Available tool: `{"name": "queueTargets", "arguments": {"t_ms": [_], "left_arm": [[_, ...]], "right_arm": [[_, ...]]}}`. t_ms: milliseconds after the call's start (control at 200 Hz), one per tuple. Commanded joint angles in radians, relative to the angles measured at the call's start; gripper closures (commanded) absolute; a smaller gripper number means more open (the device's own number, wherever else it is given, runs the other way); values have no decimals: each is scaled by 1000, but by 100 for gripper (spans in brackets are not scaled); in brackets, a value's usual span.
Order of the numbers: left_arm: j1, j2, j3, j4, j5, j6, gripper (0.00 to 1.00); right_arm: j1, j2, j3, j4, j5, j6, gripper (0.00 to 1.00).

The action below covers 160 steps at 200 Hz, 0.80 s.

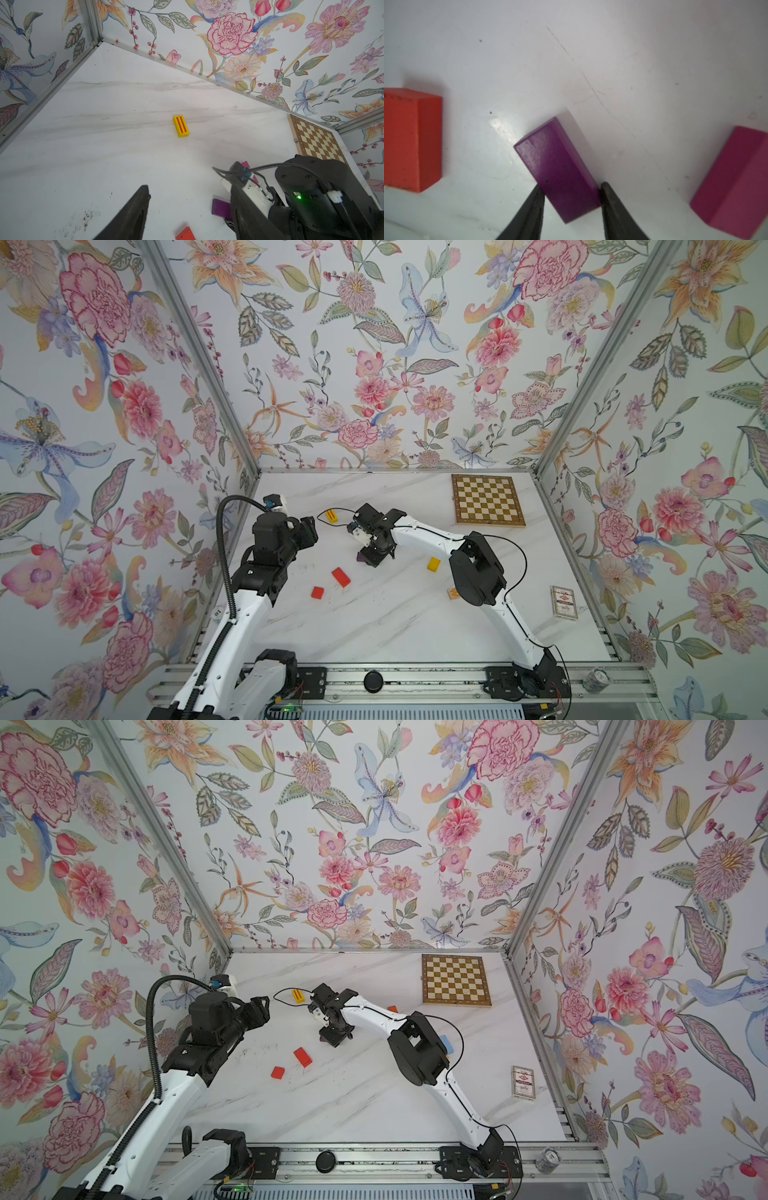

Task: Assemble the letter v with building blocks
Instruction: Adjust the building block at the center of the board.

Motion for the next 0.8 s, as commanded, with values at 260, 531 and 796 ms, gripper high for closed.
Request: {"name": "queueTargets", "arguments": {"t_ms": [260,531,796], "left_arm": [[9,-21,-18,-12,-22,-6,35],[9,-23,-23,-10,-20,-17,35],[8,-13,-25,0,-1,-31,36]], "right_arm": [[11,7,17,-4,-29,60,65],[17,32,92,-11,-27,153,64],[18,69,138,-24,-31,196,63]]}}
